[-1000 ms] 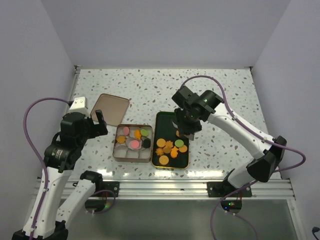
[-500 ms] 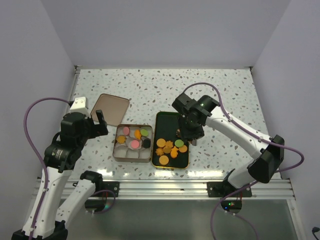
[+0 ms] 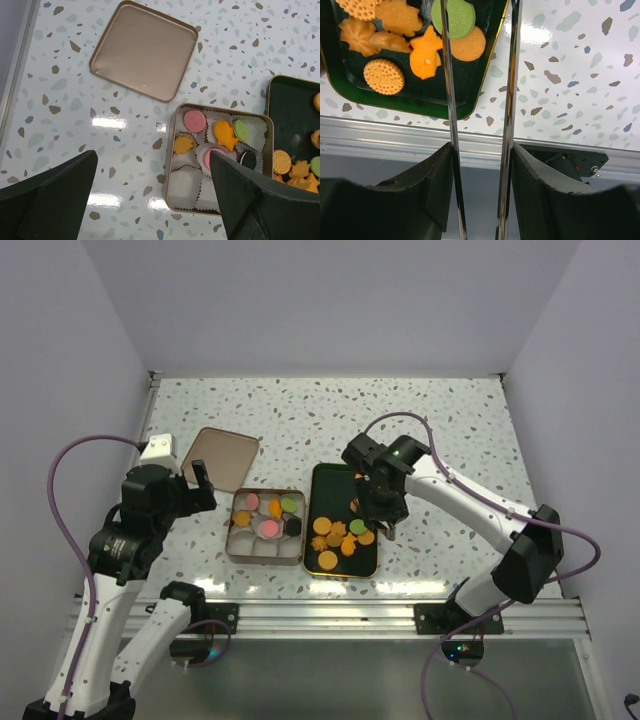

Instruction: Pack the cookies

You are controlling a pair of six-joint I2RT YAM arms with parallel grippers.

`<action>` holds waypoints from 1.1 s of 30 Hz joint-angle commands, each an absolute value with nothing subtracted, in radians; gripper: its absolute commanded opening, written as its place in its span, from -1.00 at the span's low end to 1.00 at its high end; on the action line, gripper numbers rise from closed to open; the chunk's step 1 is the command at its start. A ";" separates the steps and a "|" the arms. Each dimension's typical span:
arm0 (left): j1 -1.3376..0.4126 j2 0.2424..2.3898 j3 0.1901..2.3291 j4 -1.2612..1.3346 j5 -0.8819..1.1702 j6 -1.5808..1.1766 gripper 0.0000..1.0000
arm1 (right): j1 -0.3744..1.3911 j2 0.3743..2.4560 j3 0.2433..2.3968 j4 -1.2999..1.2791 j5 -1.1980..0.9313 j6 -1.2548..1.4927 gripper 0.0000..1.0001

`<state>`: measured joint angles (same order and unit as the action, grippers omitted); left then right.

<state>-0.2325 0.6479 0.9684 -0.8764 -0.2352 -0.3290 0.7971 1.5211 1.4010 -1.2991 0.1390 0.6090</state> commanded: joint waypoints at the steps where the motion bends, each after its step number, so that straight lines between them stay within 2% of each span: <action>1: -0.241 0.649 0.965 -0.827 -0.226 -0.311 1.00 | 0.790 1.539 1.388 -1.264 0.143 0.598 -0.01; 12: -0.241 0.644 0.966 -0.827 -0.229 -0.313 1.00 | 0.790 1.568 1.385 -1.261 0.107 0.589 -0.03; 21: -0.241 0.644 0.966 -0.827 -0.230 -0.314 1.00 | 0.790 1.508 1.325 -1.252 0.020 0.620 -0.14; 25: -0.241 0.644 0.966 -0.827 -0.230 -0.314 1.00 | 0.790 1.485 1.321 -1.264 0.009 0.635 -0.11; 28: -0.241 0.643 0.966 -0.827 -0.232 -0.314 1.00 | 0.792 1.468 1.315 -1.273 0.003 0.638 0.00; 33: -0.241 0.641 0.966 -0.828 -0.233 -0.316 1.00 | 0.792 1.445 1.295 -1.282 0.003 0.646 0.02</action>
<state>-0.2325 0.6476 0.9684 -0.8764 -0.2352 -0.3290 0.7925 1.4830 1.3113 -1.2633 0.0292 0.6281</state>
